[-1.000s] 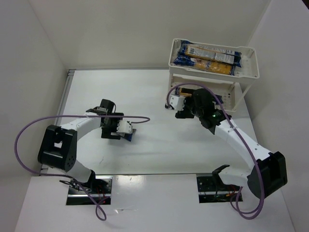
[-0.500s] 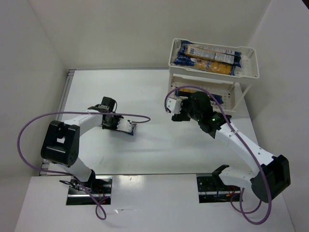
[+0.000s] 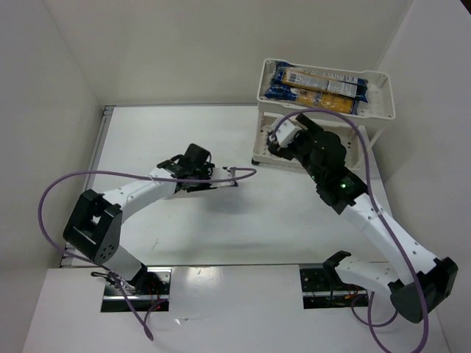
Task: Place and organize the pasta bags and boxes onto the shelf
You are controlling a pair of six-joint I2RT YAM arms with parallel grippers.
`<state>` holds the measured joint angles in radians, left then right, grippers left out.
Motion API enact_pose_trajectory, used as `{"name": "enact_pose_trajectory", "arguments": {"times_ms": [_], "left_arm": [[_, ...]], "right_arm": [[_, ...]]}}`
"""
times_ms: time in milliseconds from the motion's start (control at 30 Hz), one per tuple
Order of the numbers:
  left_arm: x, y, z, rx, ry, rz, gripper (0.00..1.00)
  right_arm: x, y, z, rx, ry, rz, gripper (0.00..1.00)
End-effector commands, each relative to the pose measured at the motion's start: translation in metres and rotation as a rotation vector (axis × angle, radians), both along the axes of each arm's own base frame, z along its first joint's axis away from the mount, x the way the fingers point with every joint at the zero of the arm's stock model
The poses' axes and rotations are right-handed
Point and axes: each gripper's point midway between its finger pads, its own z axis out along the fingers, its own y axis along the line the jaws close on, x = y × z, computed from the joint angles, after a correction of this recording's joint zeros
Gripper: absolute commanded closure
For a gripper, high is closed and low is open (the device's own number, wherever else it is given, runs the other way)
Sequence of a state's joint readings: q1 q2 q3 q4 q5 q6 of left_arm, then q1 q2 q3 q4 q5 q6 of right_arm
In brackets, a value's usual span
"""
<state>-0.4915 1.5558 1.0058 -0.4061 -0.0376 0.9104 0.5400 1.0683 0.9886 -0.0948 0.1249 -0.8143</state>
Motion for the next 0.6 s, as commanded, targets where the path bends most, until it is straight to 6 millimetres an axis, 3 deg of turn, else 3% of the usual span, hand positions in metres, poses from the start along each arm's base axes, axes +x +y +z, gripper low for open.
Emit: {"name": "enact_pose_trajectory", "arguments": {"times_ms": [0,33,133,167,233,267,300,333,367,533,567], "left_arm": [[0.024,-0.04,0.077,-0.124,-0.23,0.103,1.0],[0.012,-0.064,0.084,-0.128,-0.241,0.052,1.0],[-0.001,-0.095,0.092,-0.098,-0.268,0.007,1.0],[-0.004,-0.125,0.104,-0.13,-0.275,-0.033,1.0],[-0.003,-0.154,0.118,-0.162,-0.284,-0.048,1.0],[-0.008,-0.18,0.112,-0.165,-0.271,-0.084,1.0],[-0.007,-0.194,0.119,-0.176,-0.287,-0.095,1.0],[0.002,-0.215,0.149,-0.228,-0.359,-0.098,1.0],[-0.001,-0.238,0.142,-0.205,-0.373,-0.15,1.0],[0.013,-0.309,0.188,-0.265,-0.586,-0.236,1.0],[0.022,-0.316,0.181,-0.243,-0.611,-0.228,1.0]], "right_arm": [[-0.017,-0.02,0.1,0.281,-0.206,-0.087,0.2],[-0.021,-0.022,0.11,0.296,-0.227,-0.086,0.2],[-0.034,-0.034,0.135,0.345,-0.278,-0.1,0.2],[-0.039,-0.045,0.15,0.37,-0.319,-0.13,0.2],[-0.045,-0.057,0.17,0.412,-0.384,-0.155,0.2],[-0.048,-0.063,0.178,0.413,-0.417,-0.166,0.2],[-0.053,-0.075,0.187,0.423,-0.453,-0.2,0.2],[-0.054,-0.08,0.195,0.442,-0.484,-0.215,0.2],[-0.063,-0.087,0.207,0.467,-0.518,-0.222,0.2],[-0.092,-0.132,0.239,0.517,-0.644,-0.328,0.2],[-0.096,-0.137,0.242,0.519,-0.656,-0.338,0.2]]}}
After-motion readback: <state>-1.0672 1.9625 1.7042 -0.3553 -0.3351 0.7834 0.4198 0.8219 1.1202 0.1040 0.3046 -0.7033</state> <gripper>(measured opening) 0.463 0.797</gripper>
